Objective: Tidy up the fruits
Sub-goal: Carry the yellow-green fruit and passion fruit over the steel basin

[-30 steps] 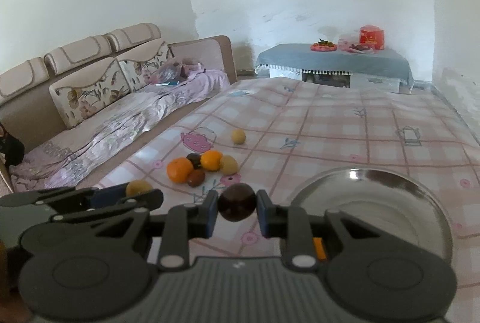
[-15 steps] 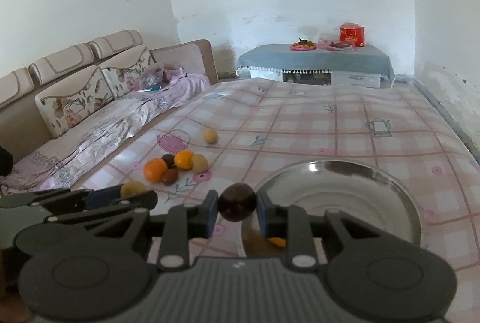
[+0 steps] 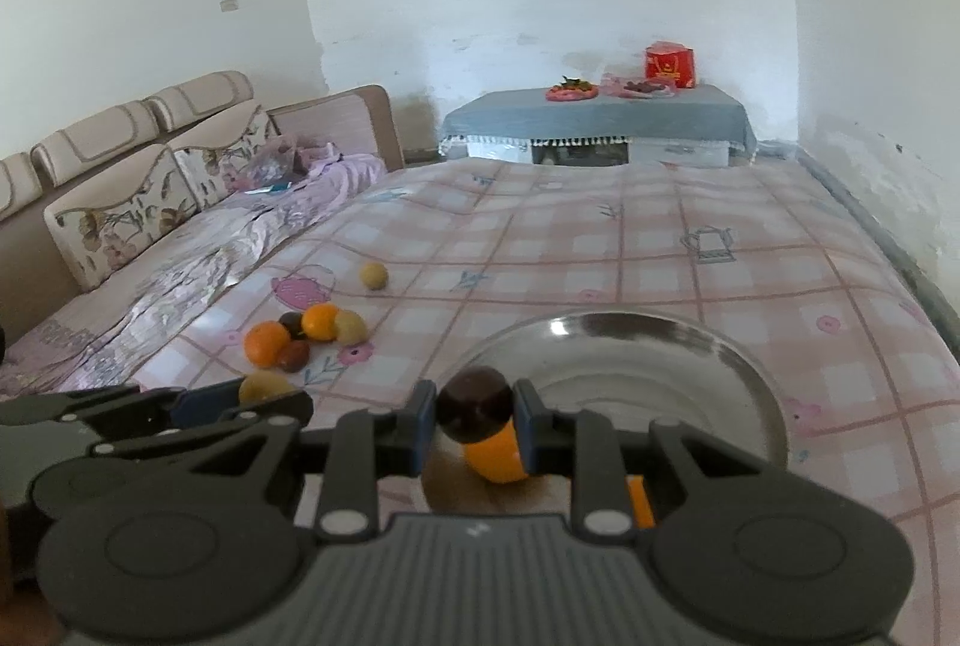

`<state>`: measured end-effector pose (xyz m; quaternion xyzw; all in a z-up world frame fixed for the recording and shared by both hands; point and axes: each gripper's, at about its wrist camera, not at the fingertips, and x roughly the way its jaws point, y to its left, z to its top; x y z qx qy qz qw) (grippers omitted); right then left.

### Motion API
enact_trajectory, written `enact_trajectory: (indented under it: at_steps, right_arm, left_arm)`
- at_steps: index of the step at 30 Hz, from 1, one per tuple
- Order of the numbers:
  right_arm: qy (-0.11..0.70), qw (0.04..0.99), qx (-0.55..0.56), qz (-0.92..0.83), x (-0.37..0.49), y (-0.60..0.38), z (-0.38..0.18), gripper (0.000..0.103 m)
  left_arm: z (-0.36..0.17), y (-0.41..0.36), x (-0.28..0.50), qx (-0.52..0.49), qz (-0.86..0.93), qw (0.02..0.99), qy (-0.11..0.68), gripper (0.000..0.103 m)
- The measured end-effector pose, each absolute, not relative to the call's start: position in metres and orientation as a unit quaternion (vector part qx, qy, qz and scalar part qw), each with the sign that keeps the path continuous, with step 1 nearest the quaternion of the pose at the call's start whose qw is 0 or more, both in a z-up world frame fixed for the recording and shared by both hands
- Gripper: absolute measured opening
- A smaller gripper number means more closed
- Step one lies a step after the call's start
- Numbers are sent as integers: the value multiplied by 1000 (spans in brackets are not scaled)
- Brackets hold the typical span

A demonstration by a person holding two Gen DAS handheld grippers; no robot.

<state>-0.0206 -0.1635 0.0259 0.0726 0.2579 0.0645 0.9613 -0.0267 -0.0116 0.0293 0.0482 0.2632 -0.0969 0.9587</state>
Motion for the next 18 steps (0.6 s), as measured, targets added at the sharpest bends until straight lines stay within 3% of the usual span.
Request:
enact_trajectory:
  at_steps: [18]
  right_arm:
    - [263, 960, 95, 21, -24, -199, 16, 25]
  left_arm:
    - [24, -37, -23, 53, -136, 949, 280, 34]
